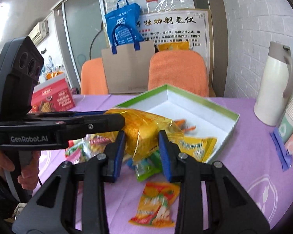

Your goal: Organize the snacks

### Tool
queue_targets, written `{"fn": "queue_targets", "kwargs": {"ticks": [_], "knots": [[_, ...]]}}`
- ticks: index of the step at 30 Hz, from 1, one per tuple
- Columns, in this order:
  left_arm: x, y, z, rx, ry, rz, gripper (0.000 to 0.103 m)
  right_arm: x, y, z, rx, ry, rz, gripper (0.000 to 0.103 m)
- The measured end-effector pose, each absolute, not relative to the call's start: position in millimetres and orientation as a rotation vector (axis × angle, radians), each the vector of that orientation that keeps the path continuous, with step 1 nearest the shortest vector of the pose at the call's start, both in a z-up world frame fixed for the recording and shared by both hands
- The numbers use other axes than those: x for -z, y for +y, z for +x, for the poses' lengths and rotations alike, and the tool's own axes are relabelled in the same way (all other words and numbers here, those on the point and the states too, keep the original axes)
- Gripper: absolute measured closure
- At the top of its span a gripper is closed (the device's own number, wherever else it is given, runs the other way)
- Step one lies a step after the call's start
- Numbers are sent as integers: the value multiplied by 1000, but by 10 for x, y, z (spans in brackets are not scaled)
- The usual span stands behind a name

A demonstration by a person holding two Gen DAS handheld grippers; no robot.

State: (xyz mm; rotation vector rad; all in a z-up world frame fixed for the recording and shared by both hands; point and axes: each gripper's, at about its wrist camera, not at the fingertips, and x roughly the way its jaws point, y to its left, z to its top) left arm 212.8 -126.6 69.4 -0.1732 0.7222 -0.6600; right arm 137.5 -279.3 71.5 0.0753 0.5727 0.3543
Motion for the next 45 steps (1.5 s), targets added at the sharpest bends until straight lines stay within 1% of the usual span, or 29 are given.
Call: {"fn": "queue_targets", "kwargs": {"ticks": [3,7,16,18,19,20,22,23,25,32,35,39,45], "knots": [[-684,-1286,2378,642,729,-187,63,-698,-2822,1668,-351,583,112,67],[-529,-1312,2701,618,765,-202,63,-586,-2811,2012,-335,623,140,67],[-192,-1278,3079,545,839,-181,63,-281,-2777,2449,-326,718,157,67],[-142,-1282,3139,509,853,-158,56,-226,-2754,2573,-285,741,132,67],[-123,-1280,3161,487,865,-147,41,-194,-2757,2616,-256,755,117,64],[-117,-1268,3164,463,868,-140,25,-171,-2762,2654,-239,770,109,59],[-130,-1201,3117,420,832,-137,16,-177,-2812,2657,-213,768,122,36],[-145,-1166,3089,413,812,-142,13,-207,-2833,2614,-209,744,127,32],[-170,-1119,3064,407,806,-141,13,-244,-2848,2523,-209,705,112,22],[-341,-1027,2779,409,781,-96,13,-390,-2957,2249,-223,670,118,20],[-454,-970,2562,423,764,-106,12,-509,-2972,2051,-234,643,115,17],[-532,-859,2217,423,770,-102,13,-582,-2986,1684,-245,633,103,8],[-459,-629,1678,414,756,-151,13,-469,-3050,1138,-280,651,138,7]]}}
